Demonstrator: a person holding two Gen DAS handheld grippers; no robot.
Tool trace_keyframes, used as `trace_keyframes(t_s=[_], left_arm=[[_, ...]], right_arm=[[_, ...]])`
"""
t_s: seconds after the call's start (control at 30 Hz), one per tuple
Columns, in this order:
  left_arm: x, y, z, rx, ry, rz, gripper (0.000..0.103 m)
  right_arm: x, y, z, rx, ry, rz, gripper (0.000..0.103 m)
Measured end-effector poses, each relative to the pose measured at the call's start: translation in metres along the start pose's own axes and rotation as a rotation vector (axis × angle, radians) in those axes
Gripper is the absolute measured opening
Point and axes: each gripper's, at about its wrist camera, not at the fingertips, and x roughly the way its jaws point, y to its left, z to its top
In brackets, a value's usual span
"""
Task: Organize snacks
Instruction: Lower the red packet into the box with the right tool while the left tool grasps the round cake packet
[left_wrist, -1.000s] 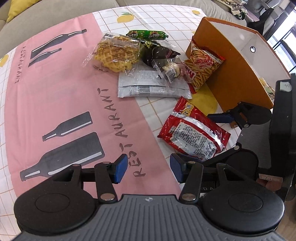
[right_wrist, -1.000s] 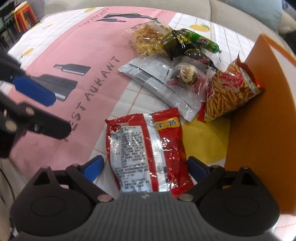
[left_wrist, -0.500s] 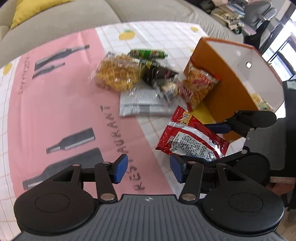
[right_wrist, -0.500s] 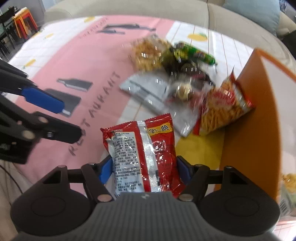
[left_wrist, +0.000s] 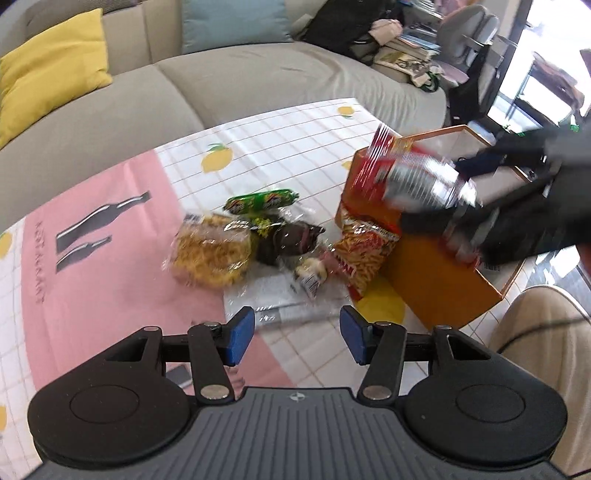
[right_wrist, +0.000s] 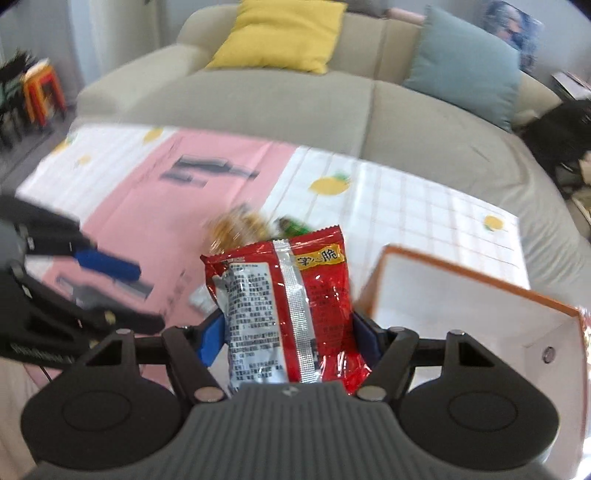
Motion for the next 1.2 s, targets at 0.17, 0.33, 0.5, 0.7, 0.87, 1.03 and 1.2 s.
trace_keyframes(t_s=[0.17,0.33,0.5,0.7,0.87,1.03,1.2], left_arm=[[0.028,-0.004,0.003,-0.004,0.025,-0.043,0.064],[0.061,-0.008,0.013,-0.024,0.031,-0.040,0.064],[0.092,-0.010,0.023,-0.015,0.039,-0.039,0.069],[0.116,-0.016,0.028,0.070,0.061,-0.020,0.069],[0.126,-0.017,0.029,0.109,0.066,-0.009,0.071],[0.131,-0.015,0.030,0.107,0.079,-0.026,0.071],[0.141,-0.019,0.028,0.107,0.126,-0.027,0.064]], right_arm=[[-0.022,-0.042,0.007,0.085,-0.024,-0.055,0.069],[-0.021,-0.080,-0.011,0.140,0.012,-0.150,0.069],[-0.003,-0.109,-0.035,0.207,0.087,-0.180,0.069],[0.020,-0.136,-0.053,0.341,0.162,-0.110,0.069],[0.038,-0.142,-0.051,0.401,0.188,-0.049,0.069],[0.052,-0.143,-0.051,0.387,0.210,-0.043,0.069],[0.064,-0.144,-0.048,0.372,0.222,-0.038,0.069]])
